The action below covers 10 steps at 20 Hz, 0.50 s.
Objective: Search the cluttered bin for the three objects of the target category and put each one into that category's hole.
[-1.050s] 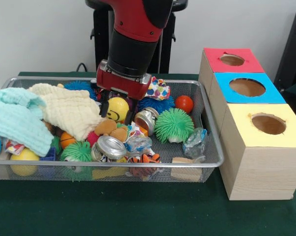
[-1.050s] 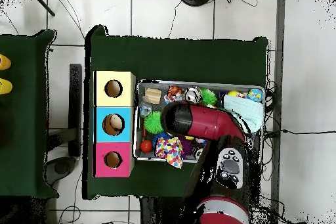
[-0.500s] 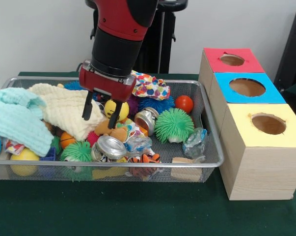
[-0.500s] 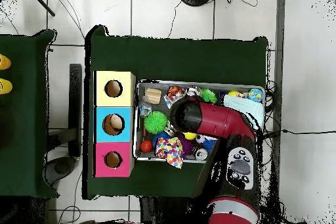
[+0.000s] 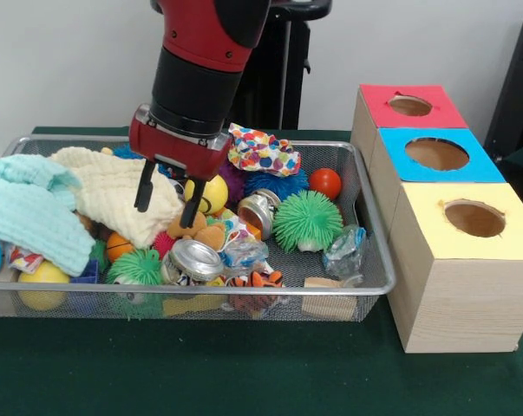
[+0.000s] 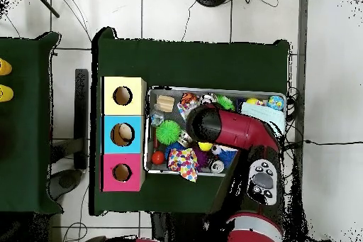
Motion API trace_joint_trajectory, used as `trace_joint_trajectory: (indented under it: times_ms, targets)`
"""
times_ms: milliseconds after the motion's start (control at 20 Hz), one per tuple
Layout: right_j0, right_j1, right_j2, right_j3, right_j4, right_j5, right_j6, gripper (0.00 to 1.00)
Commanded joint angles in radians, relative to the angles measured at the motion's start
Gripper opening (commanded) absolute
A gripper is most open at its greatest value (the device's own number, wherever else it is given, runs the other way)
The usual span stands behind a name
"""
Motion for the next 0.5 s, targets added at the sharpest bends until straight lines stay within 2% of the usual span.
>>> trace_joint_trajectory:
  times_ms: [50,500]
  targets:
    - [-0.063,0.039,0.119,0.032,0.029,0.041,0.107,1.0]
    - [-0.109,0.043,0.17,0.076,0.045,0.043,0.112,1.0]
